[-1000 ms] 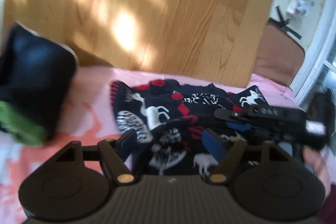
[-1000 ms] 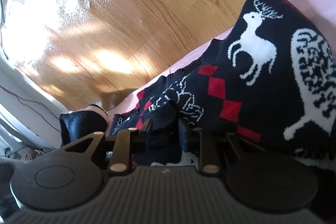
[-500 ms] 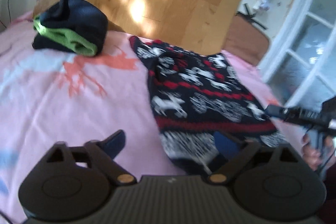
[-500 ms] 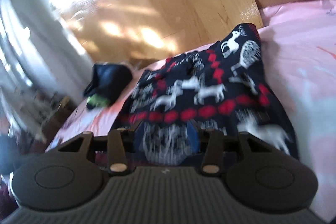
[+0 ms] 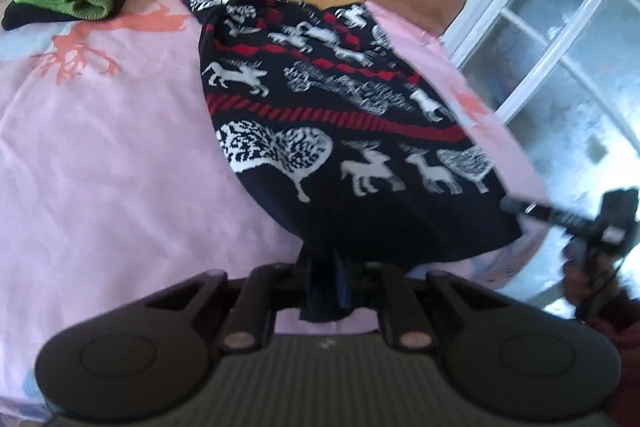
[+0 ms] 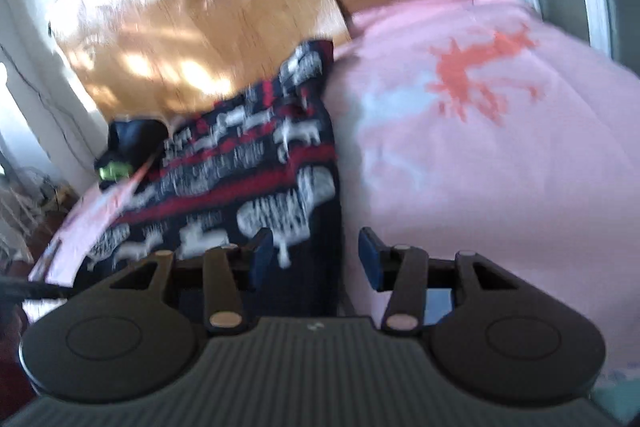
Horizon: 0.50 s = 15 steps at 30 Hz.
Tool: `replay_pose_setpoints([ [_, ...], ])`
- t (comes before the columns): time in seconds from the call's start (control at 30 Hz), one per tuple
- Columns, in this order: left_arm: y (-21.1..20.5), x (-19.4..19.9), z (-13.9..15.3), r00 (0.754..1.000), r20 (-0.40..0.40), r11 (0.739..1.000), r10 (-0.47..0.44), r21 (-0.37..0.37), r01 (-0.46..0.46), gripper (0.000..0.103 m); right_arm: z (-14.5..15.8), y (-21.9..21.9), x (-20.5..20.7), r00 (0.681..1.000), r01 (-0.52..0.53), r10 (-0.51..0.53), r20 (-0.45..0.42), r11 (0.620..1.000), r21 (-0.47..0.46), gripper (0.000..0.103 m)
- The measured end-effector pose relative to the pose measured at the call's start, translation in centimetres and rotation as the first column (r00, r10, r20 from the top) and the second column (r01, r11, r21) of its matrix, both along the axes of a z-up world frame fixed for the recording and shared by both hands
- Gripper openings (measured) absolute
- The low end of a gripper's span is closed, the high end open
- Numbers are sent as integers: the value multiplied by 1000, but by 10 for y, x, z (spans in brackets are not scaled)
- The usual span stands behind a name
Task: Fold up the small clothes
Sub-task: 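Grasp the sweater hem with the left gripper and lift it toward the collar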
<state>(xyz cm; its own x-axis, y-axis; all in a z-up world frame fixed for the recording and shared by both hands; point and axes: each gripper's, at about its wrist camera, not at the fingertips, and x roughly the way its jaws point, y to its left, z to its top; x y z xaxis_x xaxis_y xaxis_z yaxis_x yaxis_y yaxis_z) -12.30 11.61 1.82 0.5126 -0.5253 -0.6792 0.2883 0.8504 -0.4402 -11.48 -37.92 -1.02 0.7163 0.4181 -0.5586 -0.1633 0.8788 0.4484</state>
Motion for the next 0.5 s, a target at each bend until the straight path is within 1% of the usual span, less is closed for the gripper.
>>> replay_pose_setpoints([
  [0.03,6,0,3,1000,-1,1000,10,-30,-10,11,-3,5,-4,1000,-20,20,3,1000,-11,35],
  [0.1,21,2,11,999,-16,991,43,-125,-45,10,-6,11,-4,997,-75,75,-30,997,0,12],
  [0.13,29,5,15,998,-20,982,62,-175,-64,10,-5,10,-4,996,-84,84,-32,996,16,9],
  [0.2,41,14,23,995,-18,963,95,-250,-96,10,-2,3,1,994,-99,103,-33,991,89,8],
  [0.23,47,20,27,993,-19,950,116,-290,-116,10,3,0,9,995,-101,104,-8,984,146,8],
  [0.3,54,40,33,988,-31,924,152,-351,-153,10,15,-4,22,994,-104,98,37,972,209,8],
  [0.33,56,52,37,986,-27,916,167,-364,-166,10,26,-6,36,994,-99,85,68,965,242,8],
  [0.37,56,67,42,983,-9,916,183,-362,-174,10,35,-6,51,995,-82,63,82,961,265,8],
  [0.4,55,87,48,978,12,918,207,-348,-190,11,45,-7,72,996,-60,36,87,956,286,8],
  [0.43,54,109,50,970,15,914,243,-338,-224,13,51,-8,87,996,-37,12,88,954,298,8],
  [0.47,53,129,47,960,9,908,279,-328,-261,18,55,-9,107,997,0,-26,78,950,312,8],
  [0.5,52,153,43,945,0,903,327,-295,-312,37,56,-9,129,996,56,-77,54,943,327,8],
])
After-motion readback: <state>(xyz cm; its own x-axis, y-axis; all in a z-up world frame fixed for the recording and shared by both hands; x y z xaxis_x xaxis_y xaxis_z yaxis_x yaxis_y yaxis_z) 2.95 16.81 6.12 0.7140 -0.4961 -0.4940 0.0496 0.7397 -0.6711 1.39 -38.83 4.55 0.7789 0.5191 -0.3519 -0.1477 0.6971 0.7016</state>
